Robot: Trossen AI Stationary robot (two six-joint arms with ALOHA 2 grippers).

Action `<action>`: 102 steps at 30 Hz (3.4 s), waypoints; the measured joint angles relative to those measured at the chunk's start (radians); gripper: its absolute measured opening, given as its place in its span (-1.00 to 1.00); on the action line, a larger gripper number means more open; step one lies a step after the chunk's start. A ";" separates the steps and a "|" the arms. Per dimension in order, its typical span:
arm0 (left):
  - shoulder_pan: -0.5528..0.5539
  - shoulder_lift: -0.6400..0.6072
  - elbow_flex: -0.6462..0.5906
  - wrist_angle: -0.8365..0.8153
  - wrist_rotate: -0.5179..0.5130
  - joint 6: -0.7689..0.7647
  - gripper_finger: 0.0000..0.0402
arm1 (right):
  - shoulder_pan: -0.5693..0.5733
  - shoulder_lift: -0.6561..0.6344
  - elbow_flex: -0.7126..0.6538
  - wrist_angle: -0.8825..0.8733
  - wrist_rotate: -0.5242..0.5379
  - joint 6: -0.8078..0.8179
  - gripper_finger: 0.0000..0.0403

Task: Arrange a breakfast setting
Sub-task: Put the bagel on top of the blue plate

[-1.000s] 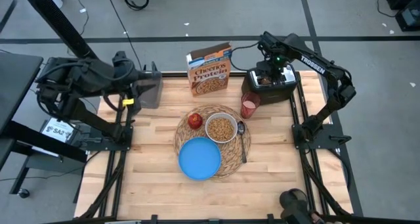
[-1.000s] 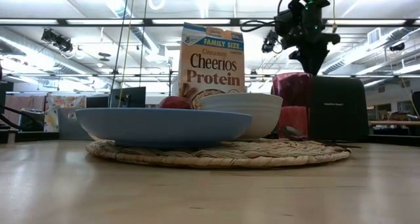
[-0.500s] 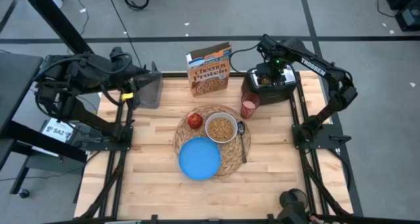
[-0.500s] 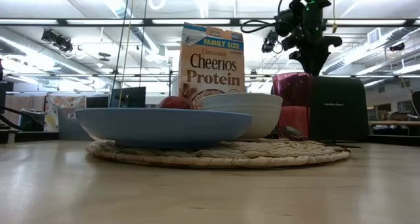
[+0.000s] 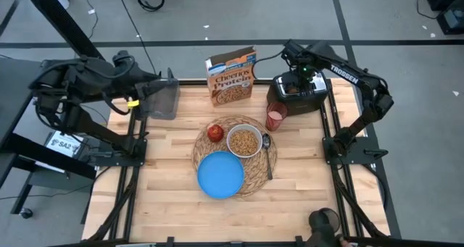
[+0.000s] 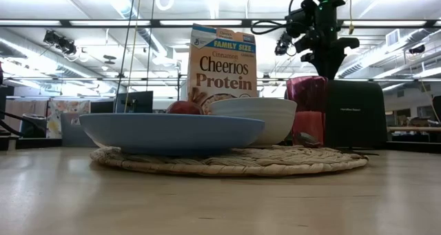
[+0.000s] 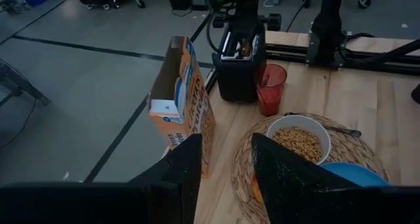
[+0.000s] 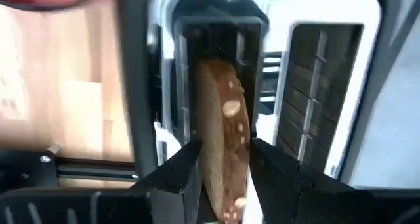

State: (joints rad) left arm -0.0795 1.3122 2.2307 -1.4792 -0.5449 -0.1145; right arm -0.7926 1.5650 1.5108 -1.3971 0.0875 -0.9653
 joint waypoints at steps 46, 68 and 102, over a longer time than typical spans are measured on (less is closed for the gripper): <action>0.011 -0.023 0.000 0.003 -0.010 -0.035 -0.31 | 0.036 -0.161 -0.039 0.034 0.094 0.051 -0.88; 0.011 -0.017 -0.001 0.151 -0.114 -0.132 -0.31 | 0.332 -0.502 -0.037 0.423 -0.176 0.335 -0.89; 0.010 -0.022 0.000 -0.080 -0.051 -0.242 -0.31 | 1.294 0.122 -0.037 1.300 0.153 0.719 -0.89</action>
State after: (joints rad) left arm -0.0696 1.2901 2.2307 -1.5594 -0.5961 -0.3560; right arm 0.5013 1.6874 1.4738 -0.0974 0.2401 -0.2464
